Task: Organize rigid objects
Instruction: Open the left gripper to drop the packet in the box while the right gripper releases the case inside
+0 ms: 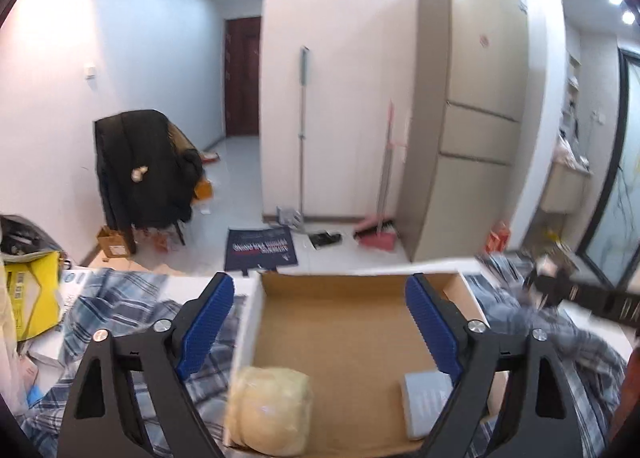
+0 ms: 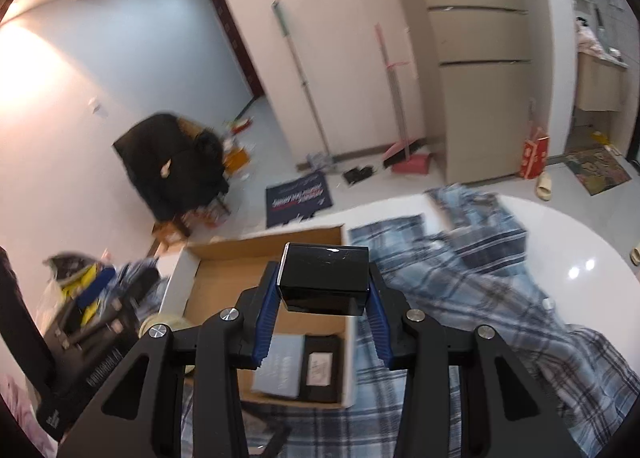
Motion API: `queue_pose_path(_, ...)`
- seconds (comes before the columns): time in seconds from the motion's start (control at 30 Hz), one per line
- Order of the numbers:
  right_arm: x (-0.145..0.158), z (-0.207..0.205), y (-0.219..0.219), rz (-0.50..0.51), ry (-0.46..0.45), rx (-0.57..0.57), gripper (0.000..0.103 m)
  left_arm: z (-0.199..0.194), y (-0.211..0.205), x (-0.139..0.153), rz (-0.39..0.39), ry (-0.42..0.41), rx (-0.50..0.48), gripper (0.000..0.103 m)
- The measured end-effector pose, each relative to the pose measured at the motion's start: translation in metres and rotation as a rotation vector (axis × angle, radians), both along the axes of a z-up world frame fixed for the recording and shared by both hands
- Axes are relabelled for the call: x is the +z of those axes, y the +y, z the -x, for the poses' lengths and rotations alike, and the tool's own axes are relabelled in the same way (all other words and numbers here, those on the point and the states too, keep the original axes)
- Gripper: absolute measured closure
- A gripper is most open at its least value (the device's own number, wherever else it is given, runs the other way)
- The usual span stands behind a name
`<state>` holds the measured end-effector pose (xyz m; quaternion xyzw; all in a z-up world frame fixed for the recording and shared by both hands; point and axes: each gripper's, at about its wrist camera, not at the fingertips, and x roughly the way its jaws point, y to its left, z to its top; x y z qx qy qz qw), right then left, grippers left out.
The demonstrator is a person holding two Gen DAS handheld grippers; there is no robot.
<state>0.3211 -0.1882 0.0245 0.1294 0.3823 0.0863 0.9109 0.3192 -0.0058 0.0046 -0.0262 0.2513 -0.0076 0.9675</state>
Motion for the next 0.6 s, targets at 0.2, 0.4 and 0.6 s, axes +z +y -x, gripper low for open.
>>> queue_pose_path(0.2, -0.024, -0.022, 0.041, 0.095, 0.099, 0.078, 0.064, 0.001, 0.037, 0.009, 0.094, -0.017, 0.062, 0.000)
queue_pose_path(0.4, -0.062, -0.047, 0.069, 0.118, 0.201, 0.104, 0.064, 0.000, 0.048, 0.010, 0.119, -0.014, 0.052, 0.000)
queue_pose_path(0.6, -0.083, -0.056, 0.081, 0.139, 0.249, 0.102, 0.063, -0.006, 0.046, 0.000, 0.117, 0.014, 0.055, 0.000)
